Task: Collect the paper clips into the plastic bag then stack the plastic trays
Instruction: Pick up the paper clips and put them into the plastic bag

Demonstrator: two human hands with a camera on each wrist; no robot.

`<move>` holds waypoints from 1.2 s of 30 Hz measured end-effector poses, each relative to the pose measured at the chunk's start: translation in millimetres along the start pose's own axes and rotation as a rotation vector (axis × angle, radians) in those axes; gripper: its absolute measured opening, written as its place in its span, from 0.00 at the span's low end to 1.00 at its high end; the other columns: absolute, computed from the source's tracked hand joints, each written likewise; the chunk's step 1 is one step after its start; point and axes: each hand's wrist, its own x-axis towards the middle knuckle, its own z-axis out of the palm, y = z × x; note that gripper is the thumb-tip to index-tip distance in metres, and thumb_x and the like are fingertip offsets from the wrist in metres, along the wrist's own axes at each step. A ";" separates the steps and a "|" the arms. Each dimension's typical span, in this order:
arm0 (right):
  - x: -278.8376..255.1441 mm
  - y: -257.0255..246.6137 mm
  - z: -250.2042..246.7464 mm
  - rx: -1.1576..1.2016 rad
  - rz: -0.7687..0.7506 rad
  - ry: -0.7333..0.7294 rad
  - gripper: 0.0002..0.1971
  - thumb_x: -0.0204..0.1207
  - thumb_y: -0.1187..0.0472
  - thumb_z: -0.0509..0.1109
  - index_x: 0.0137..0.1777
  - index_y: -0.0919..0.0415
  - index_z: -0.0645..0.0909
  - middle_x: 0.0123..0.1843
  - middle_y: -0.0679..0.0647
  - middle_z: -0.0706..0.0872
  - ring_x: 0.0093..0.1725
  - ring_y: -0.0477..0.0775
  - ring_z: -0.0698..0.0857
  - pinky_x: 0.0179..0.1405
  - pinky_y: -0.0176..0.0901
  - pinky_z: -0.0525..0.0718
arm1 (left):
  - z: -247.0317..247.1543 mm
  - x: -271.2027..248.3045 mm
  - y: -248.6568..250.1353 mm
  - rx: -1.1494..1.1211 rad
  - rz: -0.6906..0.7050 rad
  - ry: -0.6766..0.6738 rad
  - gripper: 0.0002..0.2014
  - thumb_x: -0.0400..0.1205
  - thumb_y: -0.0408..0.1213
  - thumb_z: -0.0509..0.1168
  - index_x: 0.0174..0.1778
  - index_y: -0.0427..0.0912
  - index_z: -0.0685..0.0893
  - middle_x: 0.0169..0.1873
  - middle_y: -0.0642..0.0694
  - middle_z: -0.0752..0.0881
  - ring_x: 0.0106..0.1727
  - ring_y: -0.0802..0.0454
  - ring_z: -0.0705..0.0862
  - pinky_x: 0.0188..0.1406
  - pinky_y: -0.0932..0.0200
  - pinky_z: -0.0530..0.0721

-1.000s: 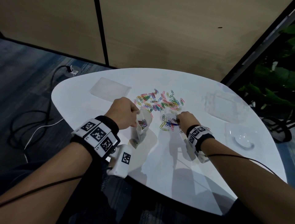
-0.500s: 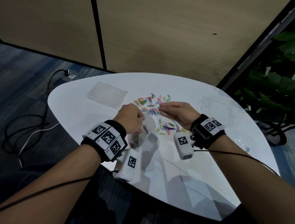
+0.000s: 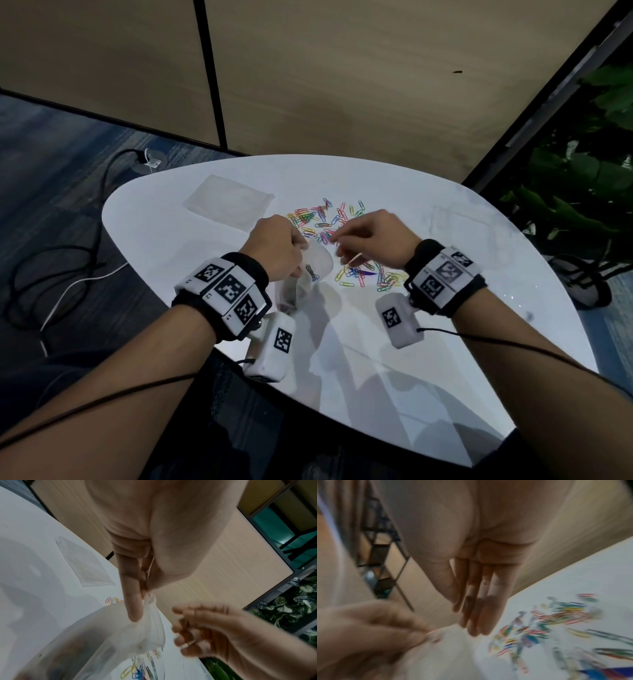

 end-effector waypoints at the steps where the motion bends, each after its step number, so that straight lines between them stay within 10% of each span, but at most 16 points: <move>1: 1.9 14.5 -11.2 -0.048 0.050 0.090 0.06 0.79 0.63 0.71 0.51 0.55 0.90 0.45 0.56 0.93 0.45 0.57 0.92 0.50 0.53 0.91 | -3.6 -0.1 -1.8 -0.012 -0.011 0.004 0.11 0.84 0.23 0.61 0.53 0.32 0.90 0.48 0.37 0.91 0.37 0.39 0.94 0.48 0.47 0.94; 5: -2.7 103.7 -43.9 -0.641 0.538 0.184 0.28 0.81 0.46 0.65 0.78 0.56 0.70 0.76 0.60 0.78 0.73 0.62 0.78 0.76 0.53 0.73 | -19.9 -1.6 -12.8 -0.041 -0.028 0.028 0.12 0.85 0.23 0.59 0.52 0.32 0.89 0.41 0.33 0.92 0.37 0.40 0.94 0.44 0.50 0.94; 8: -10.4 141.8 -25.1 -0.537 0.790 0.193 0.32 0.80 0.42 0.61 0.78 0.60 0.67 0.77 0.66 0.73 0.73 0.68 0.75 0.73 0.55 0.74 | -30.6 -2.0 -22.6 -0.042 -0.024 0.059 0.12 0.85 0.24 0.60 0.50 0.34 0.90 0.41 0.35 0.92 0.35 0.42 0.95 0.43 0.52 0.94; 16: 40.2 103.2 65.6 -0.679 0.680 0.184 0.40 0.79 0.59 0.69 0.85 0.55 0.48 0.80 0.71 0.58 0.78 0.72 0.65 0.73 0.65 0.75 | -46.4 -8.0 -38.1 -0.015 -0.030 0.115 0.11 0.86 0.27 0.60 0.52 0.34 0.89 0.40 0.34 0.93 0.35 0.42 0.94 0.38 0.59 0.92; 25: 53.9 70.5 64.9 -1.028 0.342 0.121 0.12 0.80 0.74 0.58 0.55 0.70 0.84 0.55 0.64 0.87 0.55 0.62 0.88 0.52 0.47 0.86 | -44.3 -5.3 -38.4 -0.020 -0.049 0.087 0.12 0.85 0.25 0.58 0.52 0.34 0.89 0.40 0.33 0.93 0.37 0.40 0.95 0.50 0.48 0.93; 31: 64.2 98.4 19.4 -0.463 0.488 0.295 0.05 0.72 0.62 0.77 0.46 0.60 0.93 0.46 0.55 0.94 0.47 0.54 0.92 0.55 0.45 0.89 | -41.8 -5.0 -38.0 -0.013 -0.059 0.068 0.12 0.84 0.24 0.60 0.53 0.35 0.89 0.40 0.35 0.93 0.38 0.41 0.95 0.51 0.48 0.93; 36: 50.6 74.5 -0.3 0.411 0.483 0.345 0.20 0.68 0.70 0.79 0.60 0.74 0.85 0.50 0.63 0.91 0.46 0.55 0.91 0.55 0.49 0.90 | -40.0 -3.8 -36.7 -0.028 -0.065 0.058 0.11 0.84 0.24 0.61 0.52 0.34 0.89 0.41 0.36 0.92 0.38 0.40 0.95 0.50 0.46 0.94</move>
